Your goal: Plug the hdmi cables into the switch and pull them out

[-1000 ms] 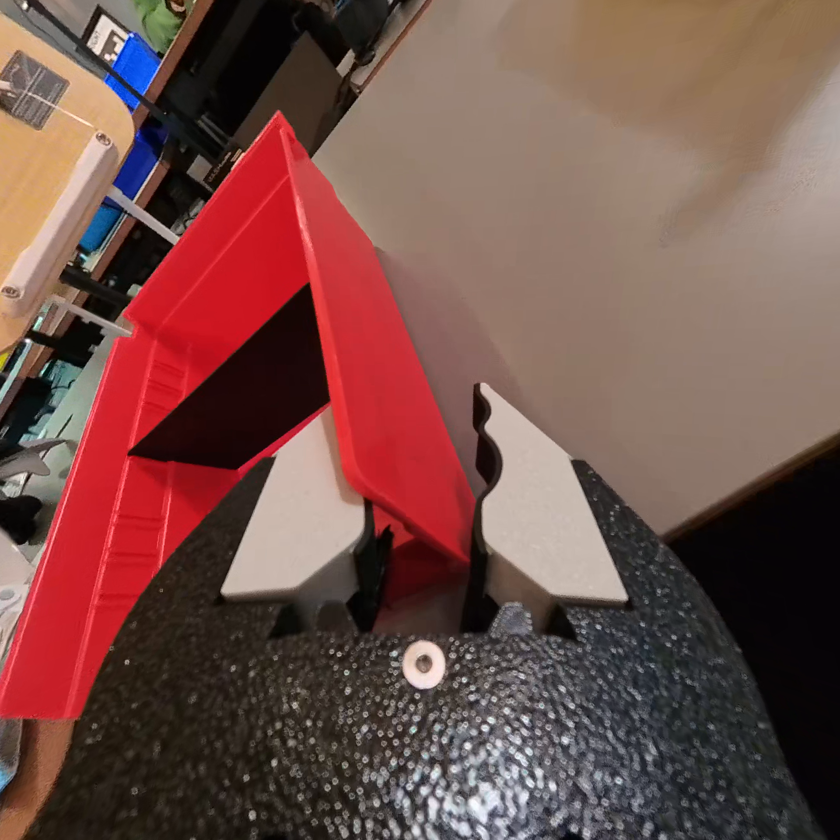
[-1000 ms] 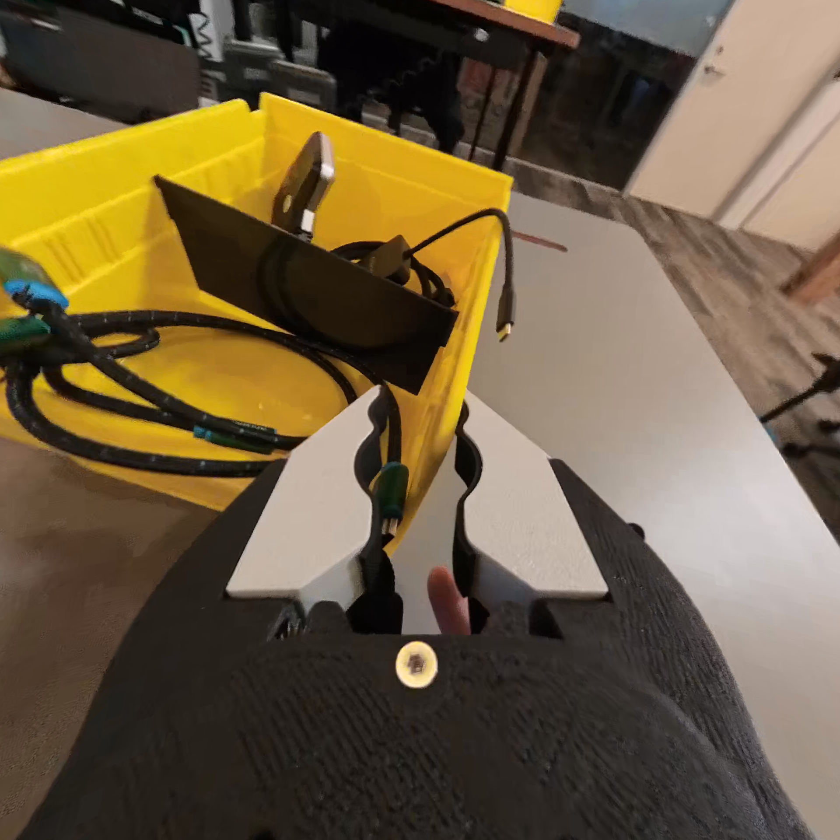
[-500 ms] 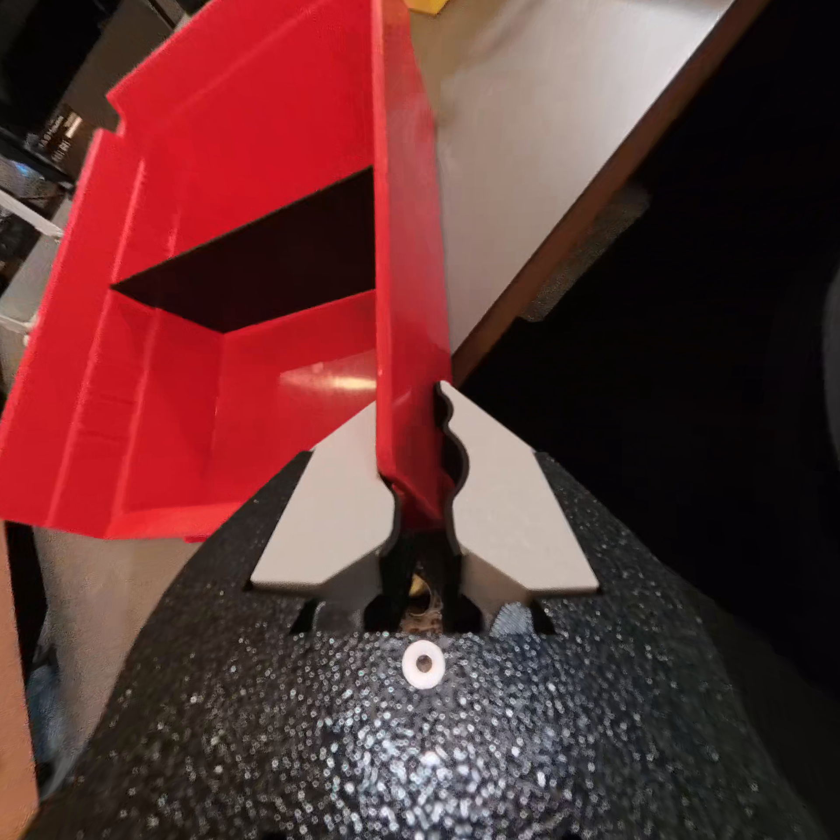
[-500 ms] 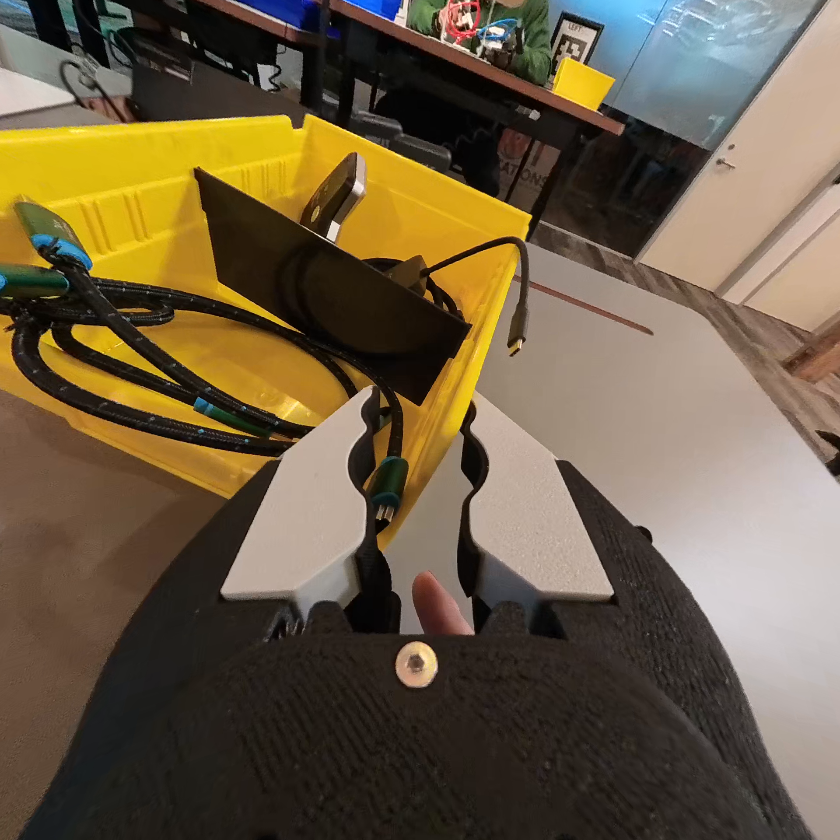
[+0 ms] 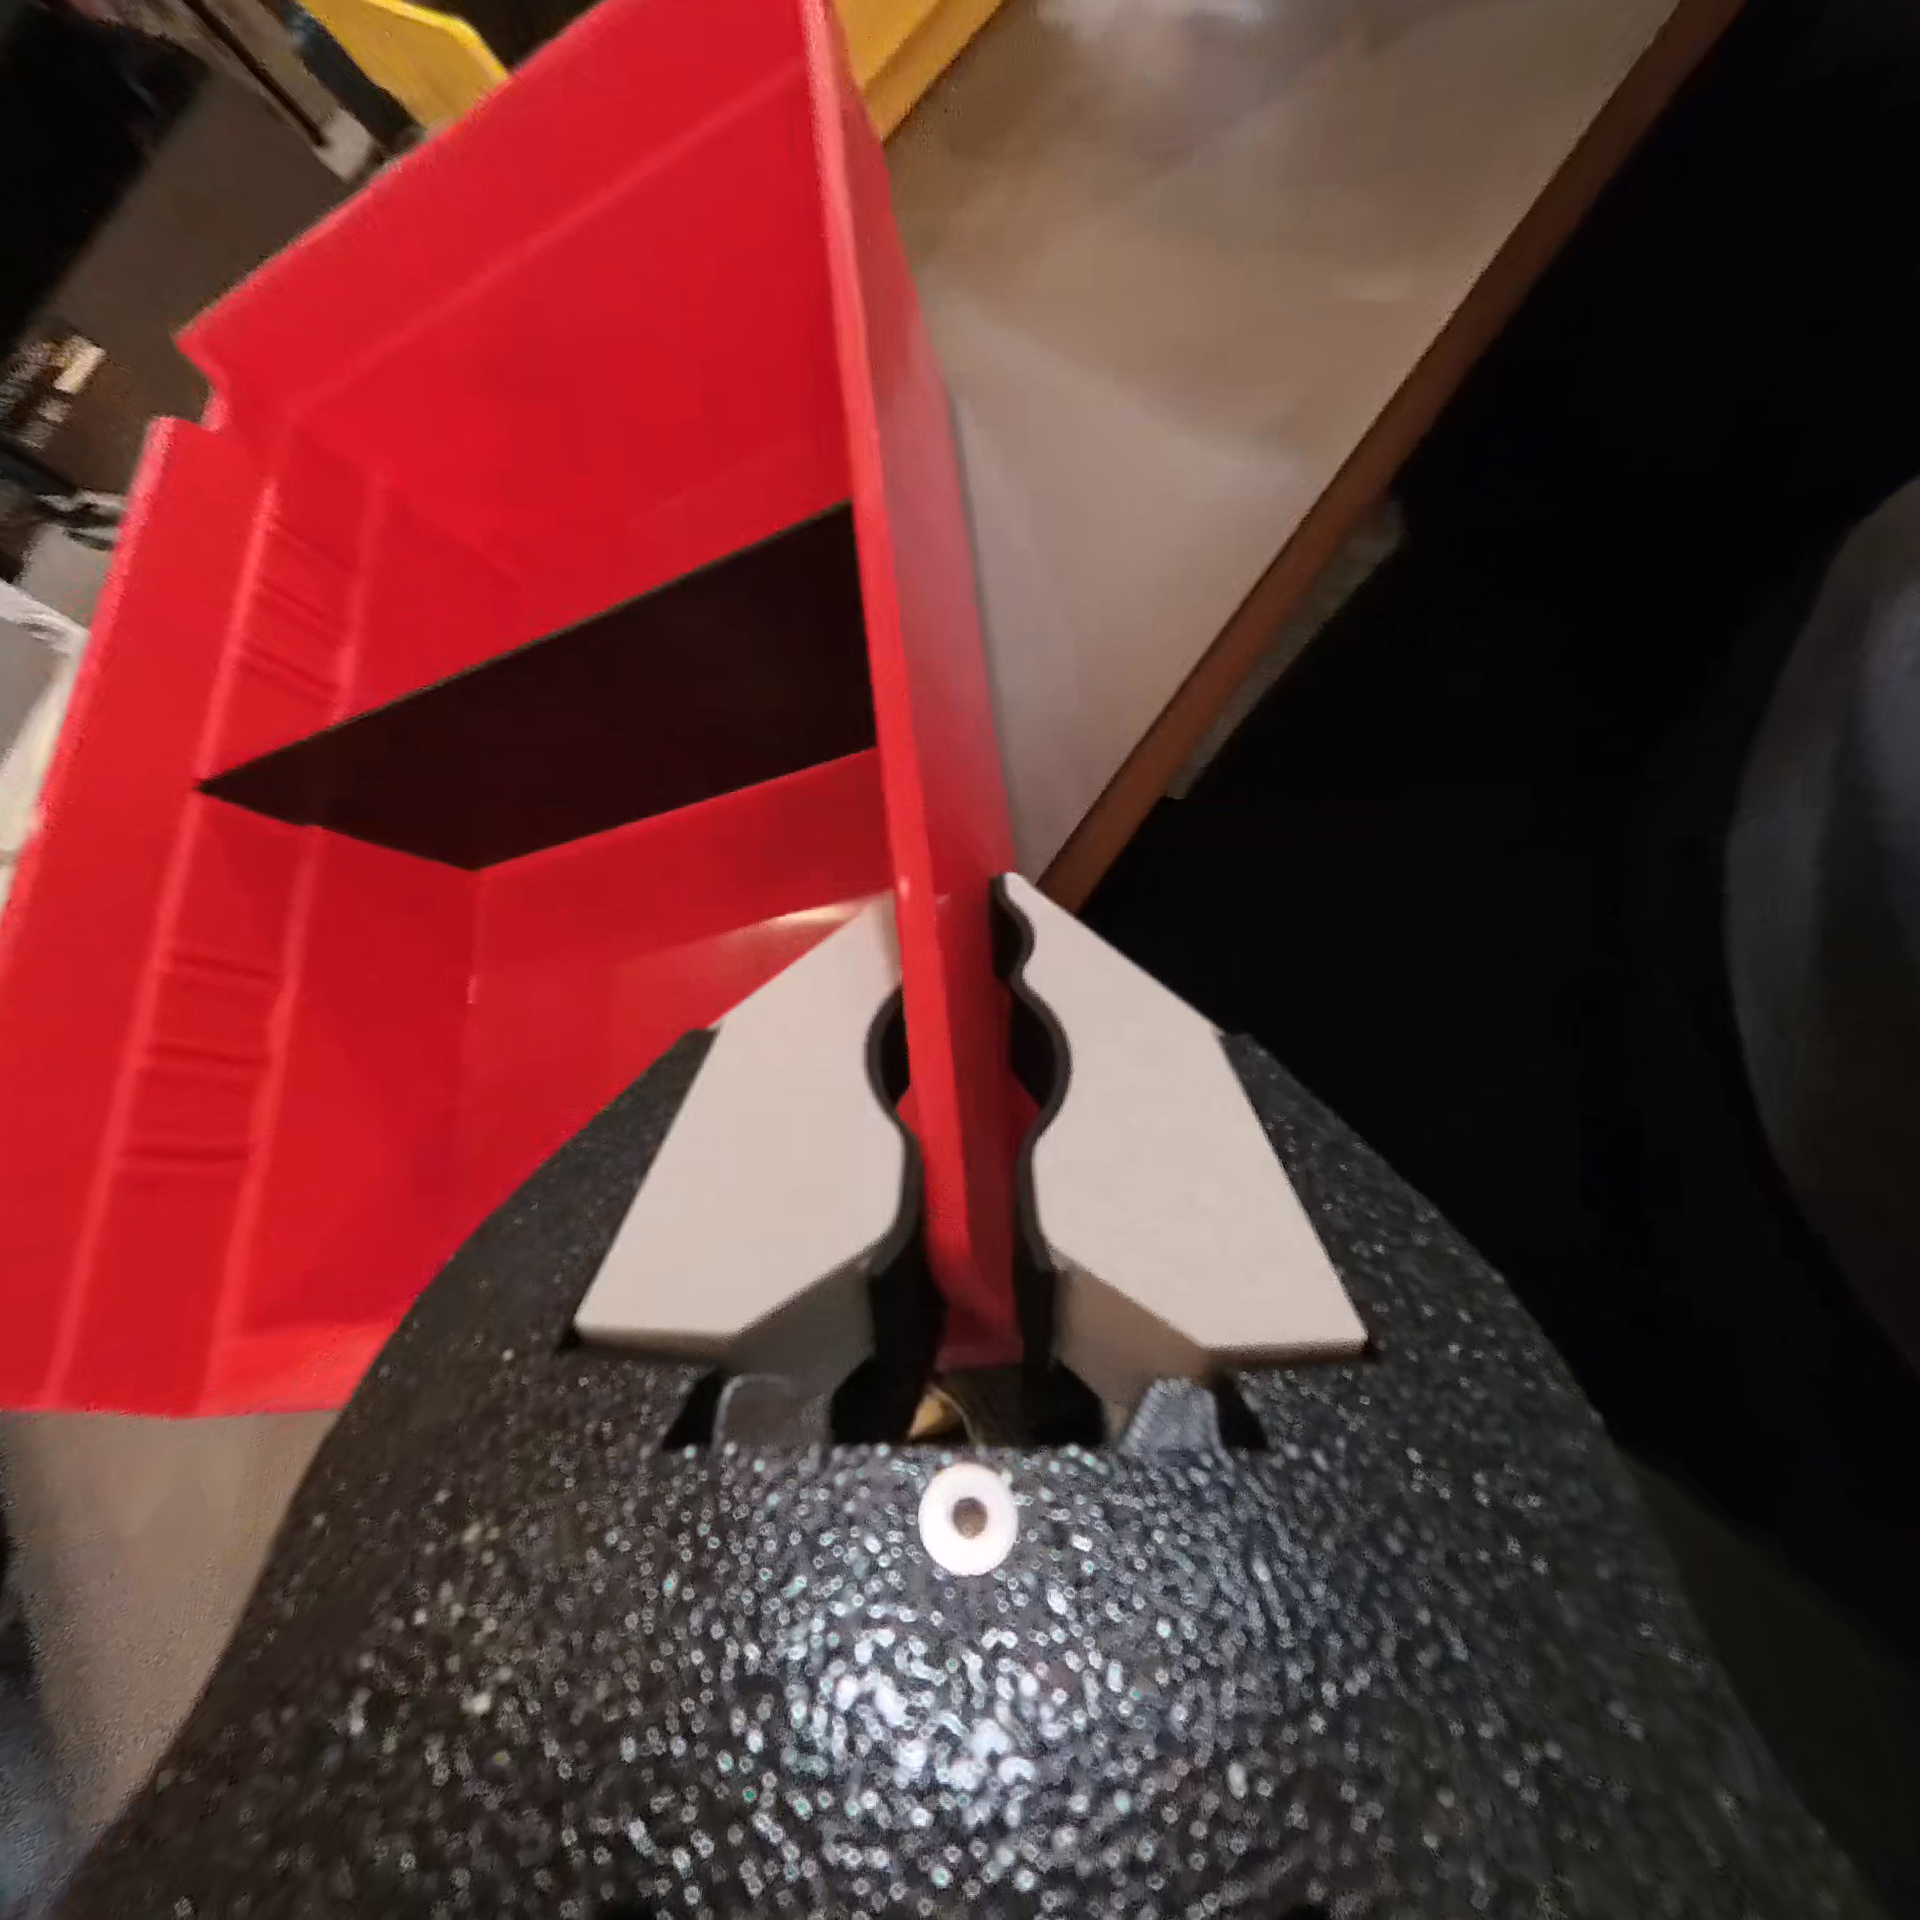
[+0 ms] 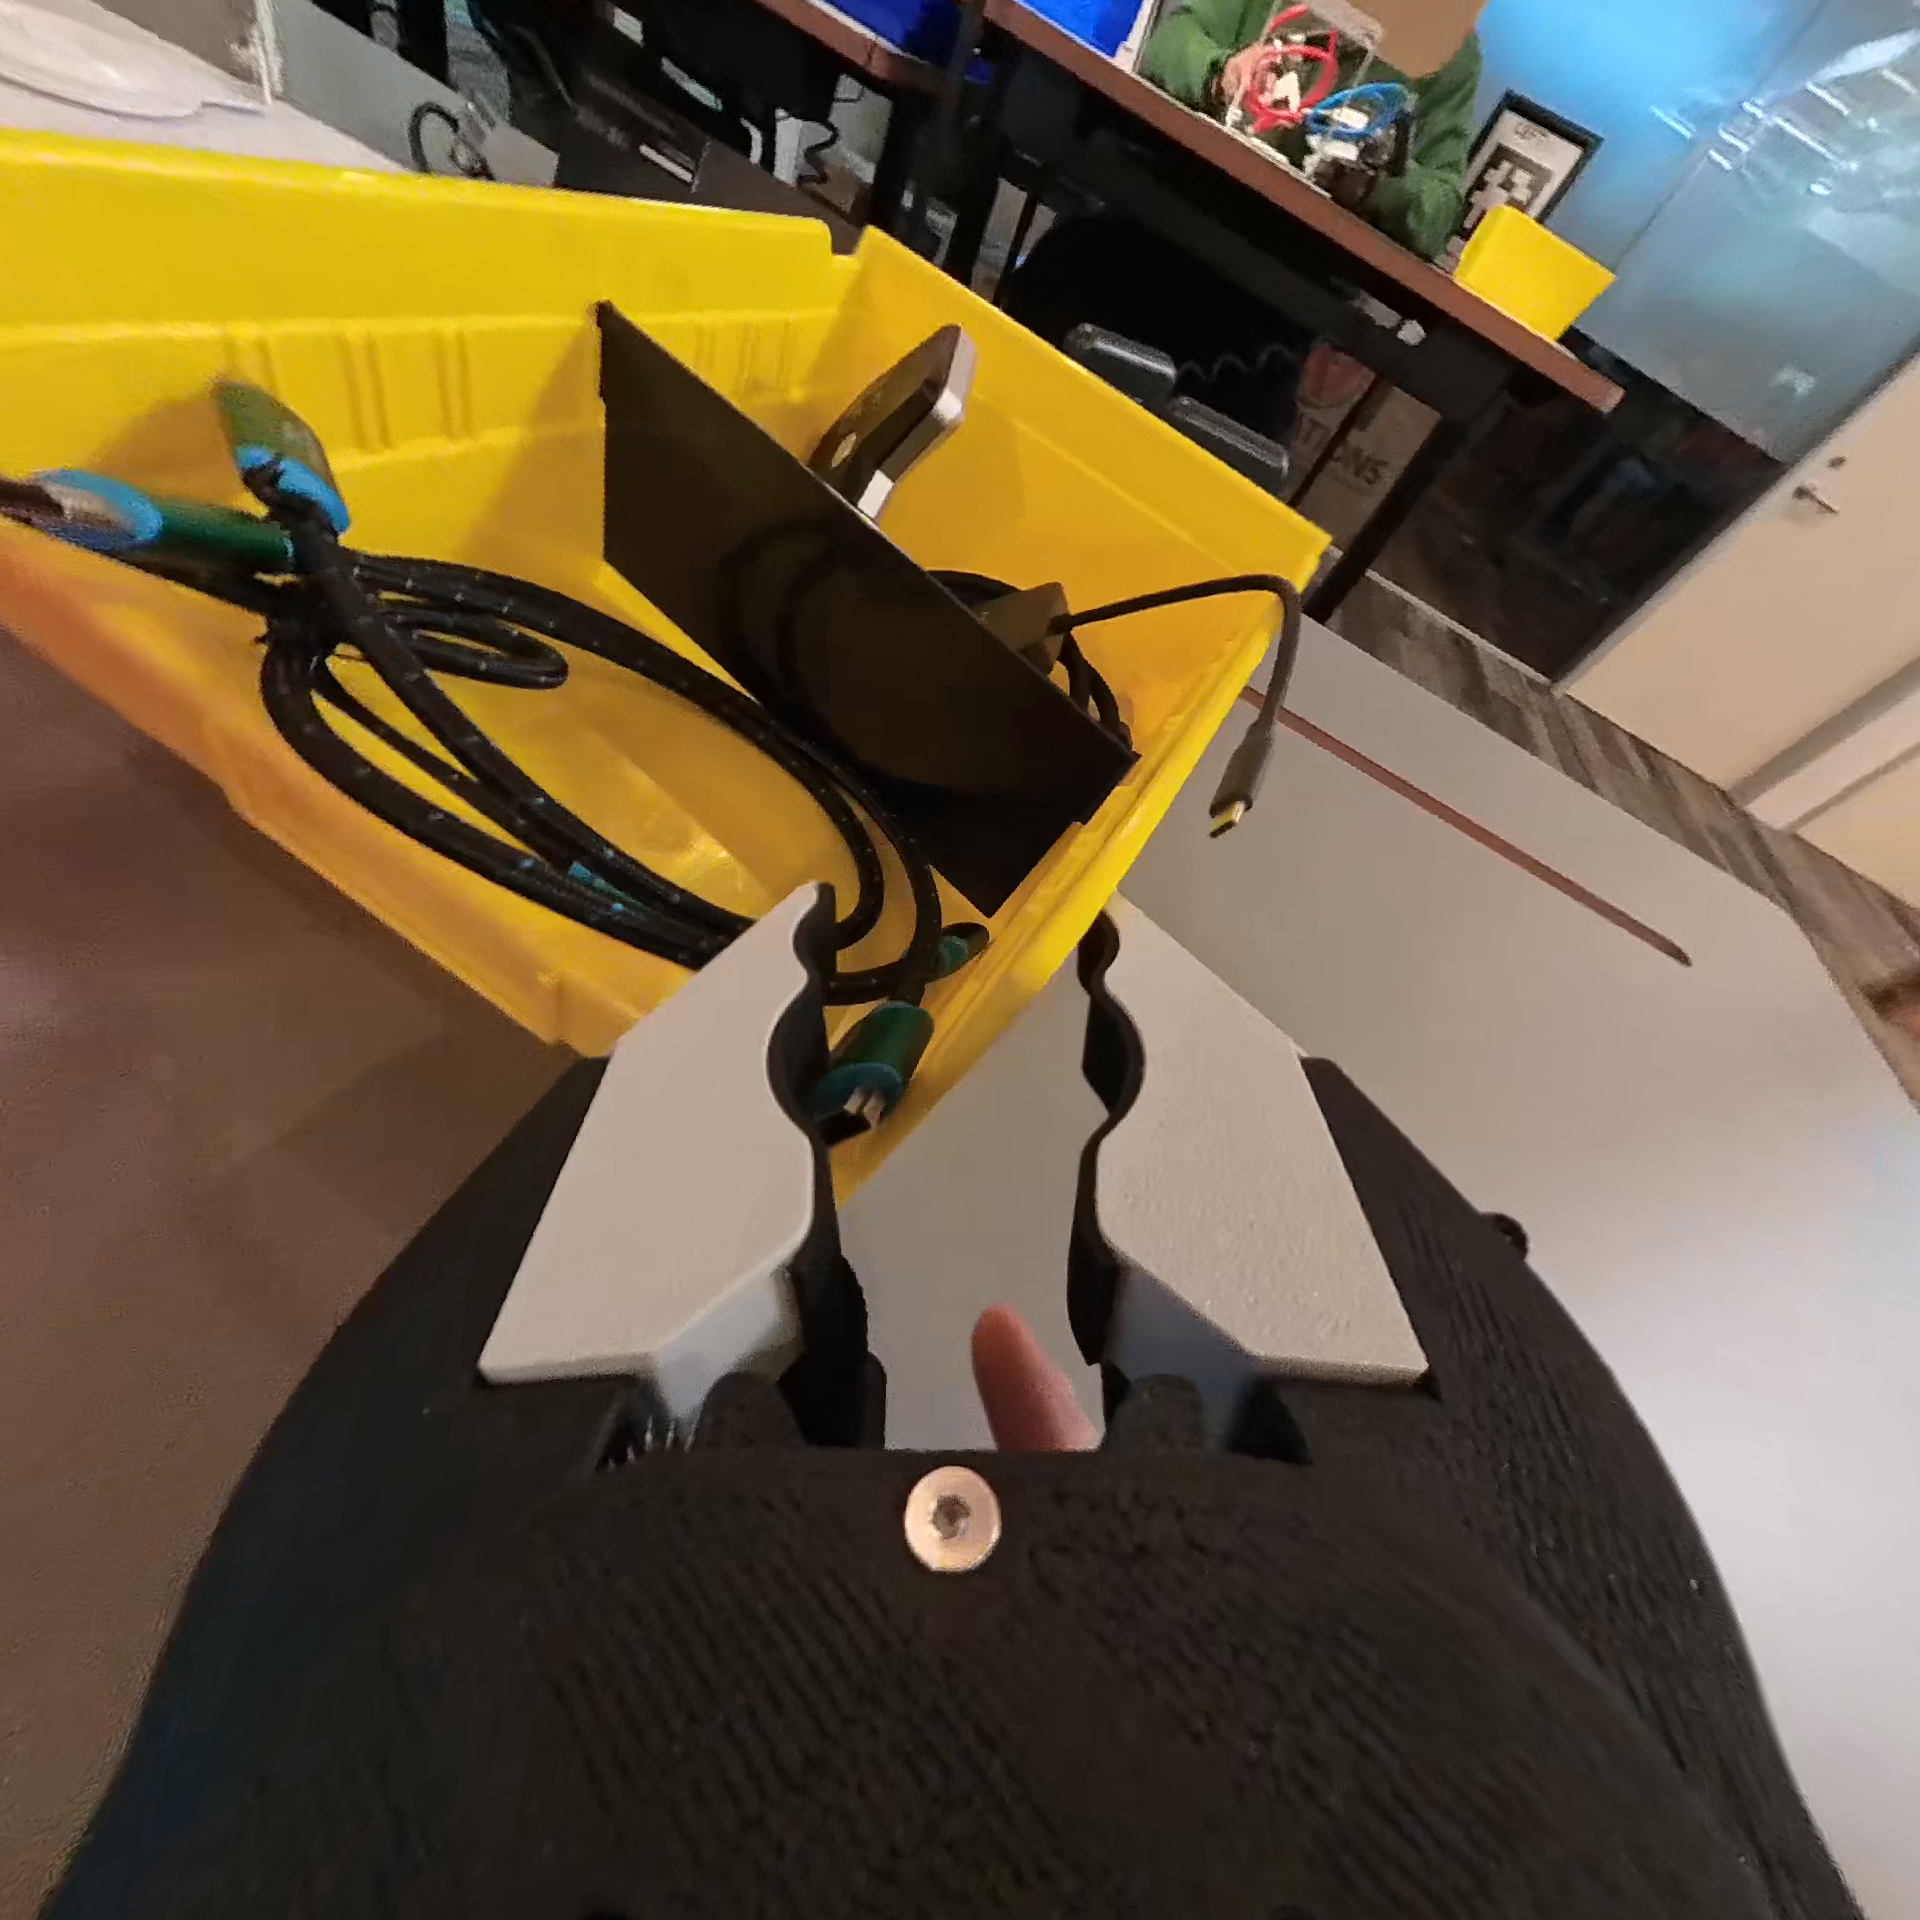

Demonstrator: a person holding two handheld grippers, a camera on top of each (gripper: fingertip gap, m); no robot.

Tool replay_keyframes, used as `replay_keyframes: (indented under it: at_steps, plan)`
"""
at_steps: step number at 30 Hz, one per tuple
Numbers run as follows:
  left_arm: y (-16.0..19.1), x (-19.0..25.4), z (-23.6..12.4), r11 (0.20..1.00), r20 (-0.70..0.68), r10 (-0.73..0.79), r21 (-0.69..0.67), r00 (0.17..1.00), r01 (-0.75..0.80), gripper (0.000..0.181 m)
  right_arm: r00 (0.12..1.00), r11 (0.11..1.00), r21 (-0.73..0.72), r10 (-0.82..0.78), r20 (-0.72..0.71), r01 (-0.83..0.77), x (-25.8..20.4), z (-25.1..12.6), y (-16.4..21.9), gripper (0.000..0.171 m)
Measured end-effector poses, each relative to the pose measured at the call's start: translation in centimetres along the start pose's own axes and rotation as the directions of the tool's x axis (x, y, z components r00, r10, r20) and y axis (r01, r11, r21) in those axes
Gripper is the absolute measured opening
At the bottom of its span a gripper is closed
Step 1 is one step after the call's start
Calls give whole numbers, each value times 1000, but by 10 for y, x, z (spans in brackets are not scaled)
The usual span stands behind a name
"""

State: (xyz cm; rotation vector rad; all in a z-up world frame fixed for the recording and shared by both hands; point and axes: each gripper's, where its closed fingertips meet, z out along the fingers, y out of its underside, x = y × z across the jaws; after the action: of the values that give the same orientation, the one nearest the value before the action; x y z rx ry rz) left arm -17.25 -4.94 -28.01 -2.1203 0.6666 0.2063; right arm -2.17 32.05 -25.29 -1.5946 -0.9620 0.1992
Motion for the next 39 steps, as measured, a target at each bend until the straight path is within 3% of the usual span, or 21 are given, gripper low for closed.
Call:
replay_keyframes:
  at_steps: [7, 9, 12, 18, 21, 24, 27, 29, 32, 36, 39]
  plan:
    - [-8, 17, -31, 999, -74, -23, -45, 997, 19, 4, 995, 982, 164, -93, -24, 95, 35, -48, -14, 51]
    - [-22, 30, -44, 998, -121, -55, -31, 991, 52, 3, 988, 973, 188, -113, -105, 131, 63, -71, -15, 38]
    - [-53, 51, -59, 998, -193, -54, 6, 980, 56, 3, 966, 961, 220, -113, -234, 166, 116, -110, -19, 34]
    - [-142, 103, -47, 974, -320, 187, 184, 929, -133, 4, 934, 960, 276, 56, -352, 47, 218, -196, -31, 32]
    - [-203, 135, -15, 935, -409, 262, 334, 874, -124, 4, 913, 955, 298, 113, -393, 10, 252, -245, -28, 32]
    - [-257, 167, 28, 890, -456, 369, 425, 810, -166, 4, 839, 951, 309, 163, -520, 7, 294, -305, -10, 32]
    - [-299, 196, 77, 846, -436, 474, 466, 765, -259, 4, 711, 901, 426, 351, -609, -80, 339, -365, 19, 28]
    - [-323, 210, 111, 838, -436, 499, 462, 749, -290, 4, 653, 828, 536, 499, -570, -166, 357, -390, 37, 27]
    - [-355, 220, 164, 866, -463, 465, 415, 755, -279, 4, 629, 768, 606, 580, -518, -209, 369, -403, 53, 24]
    - [-385, 212, 234, 912, -377, 388, 290, 841, -290, 3, 618, 797, 559, 562, -550, -228, 375, -390, 69, 20]
    - [-399, 199, 280, 947, -293, 290, 225, 911, -230, 3, 660, 816, 522, 538, -525, -250, 370, -365, 67, 20]
